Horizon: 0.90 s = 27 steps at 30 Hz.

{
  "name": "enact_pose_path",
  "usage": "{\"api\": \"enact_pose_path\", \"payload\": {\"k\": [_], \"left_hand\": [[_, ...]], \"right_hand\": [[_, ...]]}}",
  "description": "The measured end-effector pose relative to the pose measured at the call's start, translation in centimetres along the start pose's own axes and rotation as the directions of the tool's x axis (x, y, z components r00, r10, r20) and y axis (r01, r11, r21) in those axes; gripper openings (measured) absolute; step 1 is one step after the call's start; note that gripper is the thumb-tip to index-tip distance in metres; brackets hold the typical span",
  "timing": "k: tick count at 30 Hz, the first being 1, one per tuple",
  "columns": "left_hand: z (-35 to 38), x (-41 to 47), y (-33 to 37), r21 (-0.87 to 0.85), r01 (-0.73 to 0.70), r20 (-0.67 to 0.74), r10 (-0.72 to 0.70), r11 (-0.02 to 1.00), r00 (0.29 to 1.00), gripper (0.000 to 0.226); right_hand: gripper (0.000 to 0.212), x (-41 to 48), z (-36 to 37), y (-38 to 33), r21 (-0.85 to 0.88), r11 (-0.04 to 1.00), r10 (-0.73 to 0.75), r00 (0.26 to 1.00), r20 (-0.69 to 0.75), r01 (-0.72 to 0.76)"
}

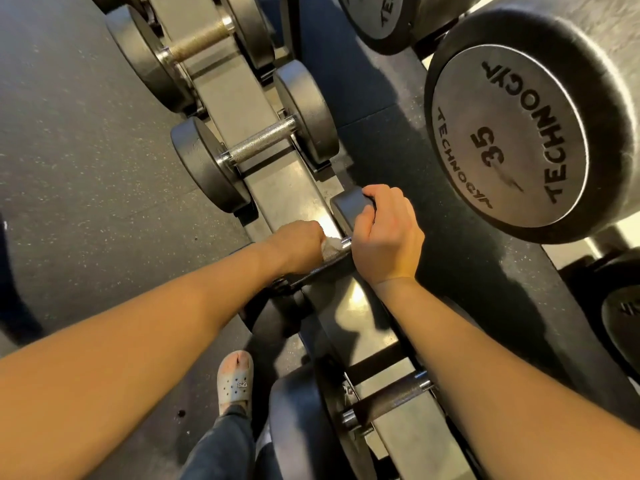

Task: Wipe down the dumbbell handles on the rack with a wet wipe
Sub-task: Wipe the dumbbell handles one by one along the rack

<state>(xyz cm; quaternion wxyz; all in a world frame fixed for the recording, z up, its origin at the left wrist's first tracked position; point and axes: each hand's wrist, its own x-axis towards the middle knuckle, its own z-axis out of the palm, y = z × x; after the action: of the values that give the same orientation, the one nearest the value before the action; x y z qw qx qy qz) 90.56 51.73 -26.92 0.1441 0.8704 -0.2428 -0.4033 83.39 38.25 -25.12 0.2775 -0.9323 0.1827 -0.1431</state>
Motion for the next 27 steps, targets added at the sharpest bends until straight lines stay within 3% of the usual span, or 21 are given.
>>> {"api": "enact_pose_path", "payload": {"k": [2,5,6,8,10,11,14,16,20,22,24,27], "left_hand": [[-0.9,-1.2,-0.7,0.244,-0.023,0.072,0.006,0.970,0.997,0.014],[-1.5,-2.4,-1.4,0.335,-0.040,0.096,0.008,0.941,0.995,0.022],[-1.6,-2.3,-1.4,0.286,-0.037,0.026,0.030,0.957,0.999,0.021],[-1.3,-2.1,-0.5,0.001,-0.037,-0.147,0.036,0.999,0.988,0.014],[-0.3,-2.2,0.8,-0.217,-0.081,-0.184,0.041,0.973,0.982,0.008],[0.5,-2.2,1.1,-0.211,-0.108,-0.177,0.071,0.972,0.982,0.011],[2.5,-2.7,1.2,0.097,-0.196,-0.256,0.214,0.976,0.943,0.018],[2.4,-3.2,1.0,0.247,-0.171,-0.244,0.232,0.954,0.941,0.013],[0.7,-4.2,0.2,0.454,-0.018,-0.093,0.067,0.891,0.993,0.027],[0.3,-3.9,-0.1,0.279,-0.034,-0.135,0.075,0.960,0.988,0.020],[0.8,-3.2,0.3,0.026,-0.127,-0.221,0.129,0.992,0.967,0.030],[2.5,-2.2,0.8,-0.031,-0.177,-0.278,0.162,0.984,0.947,0.033]], "right_hand": [[0.025,0.0,0.0,0.0,-0.010,1.000,-0.010,1.000,-0.012,0.010],[0.023,-0.1,0.0,-0.1,-0.029,1.000,-0.013,1.000,-0.013,0.013],[0.023,0.0,-0.1,-0.1,-0.033,0.999,-0.011,1.000,-0.011,0.011],[0.023,0.0,-0.1,-0.1,-0.032,0.999,-0.003,1.000,-0.008,0.003],[0.023,-0.1,-0.1,-0.1,-0.035,0.999,-0.006,1.000,-0.015,0.005],[0.023,-0.1,-0.1,-0.1,-0.034,0.999,-0.007,1.000,-0.021,0.006],[0.027,-0.1,0.0,-0.1,-0.036,0.999,0.001,1.000,-0.027,-0.002],[0.027,-0.1,0.0,0.0,-0.044,0.999,0.001,1.000,-0.019,-0.001],[0.029,-0.2,-0.2,0.1,-0.026,1.000,-0.014,1.000,-0.004,0.014],[0.031,-0.2,-0.3,0.0,-0.032,0.999,-0.008,1.000,0.003,0.009],[0.033,-0.2,-0.2,0.0,-0.043,0.999,0.002,1.000,0.003,-0.002],[0.038,-0.3,-0.1,0.0,-0.054,0.999,0.006,1.000,-0.007,-0.007]]}}
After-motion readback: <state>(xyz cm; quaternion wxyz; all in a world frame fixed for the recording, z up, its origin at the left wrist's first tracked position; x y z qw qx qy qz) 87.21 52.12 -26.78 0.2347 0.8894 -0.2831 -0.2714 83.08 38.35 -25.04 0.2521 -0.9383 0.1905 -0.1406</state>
